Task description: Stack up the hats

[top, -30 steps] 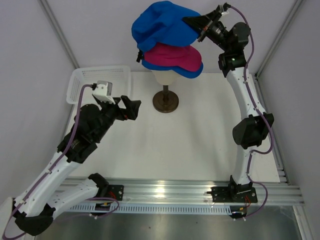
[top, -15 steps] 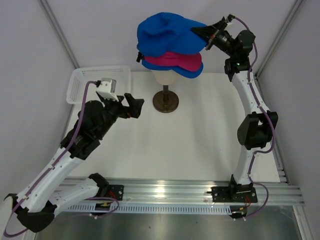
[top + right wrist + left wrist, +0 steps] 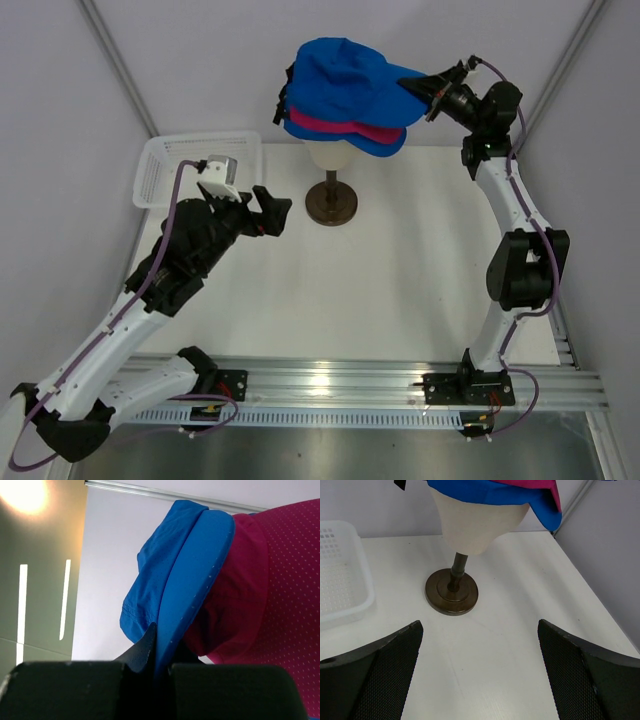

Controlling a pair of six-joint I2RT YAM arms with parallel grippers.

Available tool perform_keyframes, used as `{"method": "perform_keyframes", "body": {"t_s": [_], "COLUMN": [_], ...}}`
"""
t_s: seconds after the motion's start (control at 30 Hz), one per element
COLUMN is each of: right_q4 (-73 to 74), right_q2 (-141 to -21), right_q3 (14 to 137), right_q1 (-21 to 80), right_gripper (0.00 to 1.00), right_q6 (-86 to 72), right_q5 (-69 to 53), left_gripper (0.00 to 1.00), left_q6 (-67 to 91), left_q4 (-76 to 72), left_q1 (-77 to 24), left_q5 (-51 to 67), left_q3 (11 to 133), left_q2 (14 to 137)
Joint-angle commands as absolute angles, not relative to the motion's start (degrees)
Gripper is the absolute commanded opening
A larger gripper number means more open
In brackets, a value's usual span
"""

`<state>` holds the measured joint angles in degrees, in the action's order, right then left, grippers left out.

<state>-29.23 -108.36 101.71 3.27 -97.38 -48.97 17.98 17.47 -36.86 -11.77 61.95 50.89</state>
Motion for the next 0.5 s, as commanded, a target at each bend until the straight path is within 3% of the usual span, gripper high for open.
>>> {"method": "perform_keyframes", "body": {"t_s": [0.0,0.07,0.17,0.23,0.47], "right_q4": [-30.1,-27.6,-22.9,-21.0,-23.9], "right_q2": [-104.2,-104.1,-103.8,-103.9,-108.4], "right_q3": [100.2,100.0,99.3,99.1,105.3], "right_q1": [1.9,1.6,1.4,1.4,1.8], "right_gripper": [0.0,0.0,0.14,0.17,0.14], "right_q6": [-94.8,-93.4,-90.6,-89.0,-93.6], "right_q5": [-50.9,-52.3,-53.5,-54.1,-55.0], "left_gripper": [0.99,1.0,1.0,0.99,1.0], "left_q6": [18.8,18.9,19.2,19.4,20.1], "left_q4": [16.7,16.8,16.6,16.3,15.9], "left_q1": [-36.5,-36.6,-36.5,-36.5,-36.6], "left_q5": [-11.2,-11.1,-10.8,-10.4,-9.5], "left_q3": [64.0,63.5,63.7,63.6,63.8], "left_q2": [50.9,50.9,51.2,51.6,51.8]}}
